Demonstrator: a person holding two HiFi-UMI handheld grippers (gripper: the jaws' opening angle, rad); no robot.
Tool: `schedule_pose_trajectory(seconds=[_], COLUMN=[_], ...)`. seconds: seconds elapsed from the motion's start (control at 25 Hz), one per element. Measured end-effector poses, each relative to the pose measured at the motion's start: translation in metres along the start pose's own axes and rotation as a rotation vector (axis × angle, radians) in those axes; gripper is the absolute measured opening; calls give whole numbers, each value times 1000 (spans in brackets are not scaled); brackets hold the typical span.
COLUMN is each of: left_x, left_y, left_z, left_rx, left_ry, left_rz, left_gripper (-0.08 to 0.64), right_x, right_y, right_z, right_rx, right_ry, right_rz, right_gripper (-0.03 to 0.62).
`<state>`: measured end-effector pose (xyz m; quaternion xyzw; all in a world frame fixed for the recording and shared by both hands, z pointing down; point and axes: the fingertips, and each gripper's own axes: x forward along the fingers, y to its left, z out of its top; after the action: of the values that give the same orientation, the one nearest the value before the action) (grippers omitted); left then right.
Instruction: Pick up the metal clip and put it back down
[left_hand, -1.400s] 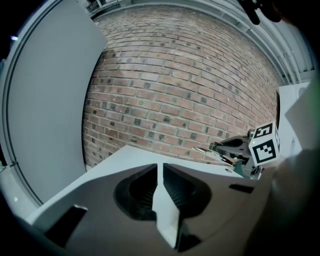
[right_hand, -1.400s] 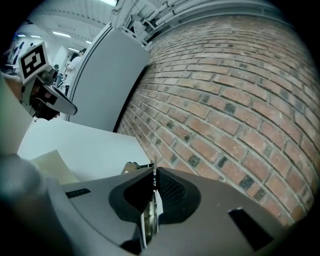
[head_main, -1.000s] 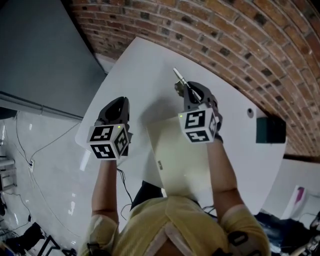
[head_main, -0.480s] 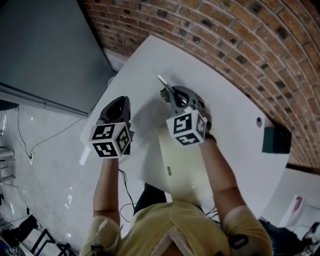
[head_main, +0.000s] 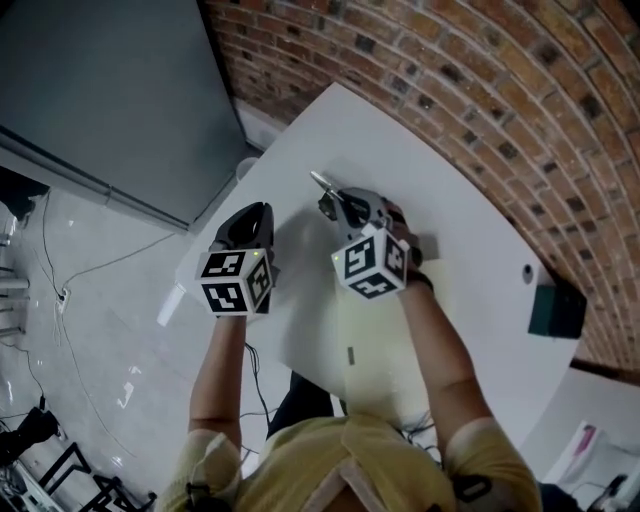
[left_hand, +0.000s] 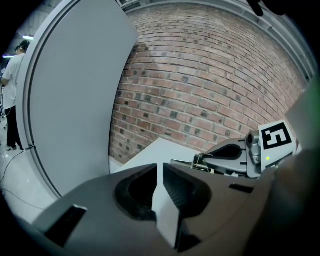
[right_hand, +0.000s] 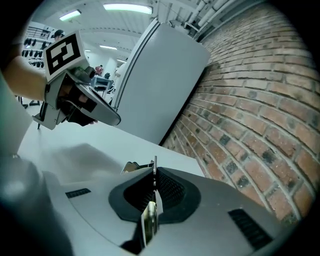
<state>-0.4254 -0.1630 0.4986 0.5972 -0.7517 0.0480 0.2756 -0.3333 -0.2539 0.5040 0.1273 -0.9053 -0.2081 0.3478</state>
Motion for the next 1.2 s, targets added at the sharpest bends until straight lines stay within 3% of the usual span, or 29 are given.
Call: schedule_pose_trajectory(seconds=[0.36, 0.72, 1.2], left_x=[2, 3, 2], left_y=[11, 21, 28], left_z=[-7, -8, -22], left_rx=[-15, -24, -20], left_ry=[1, 1, 32], left_rz=[29, 43, 56], left_gripper=[18, 18, 18], right_x=[12, 17, 24], right_y=[20, 27, 45], right_z=[7, 6, -13], right_rx=[-113, -163, -289], right_ry=[-14, -15, 68], right_rz=[100, 143, 245], right_gripper=[6, 6, 17])
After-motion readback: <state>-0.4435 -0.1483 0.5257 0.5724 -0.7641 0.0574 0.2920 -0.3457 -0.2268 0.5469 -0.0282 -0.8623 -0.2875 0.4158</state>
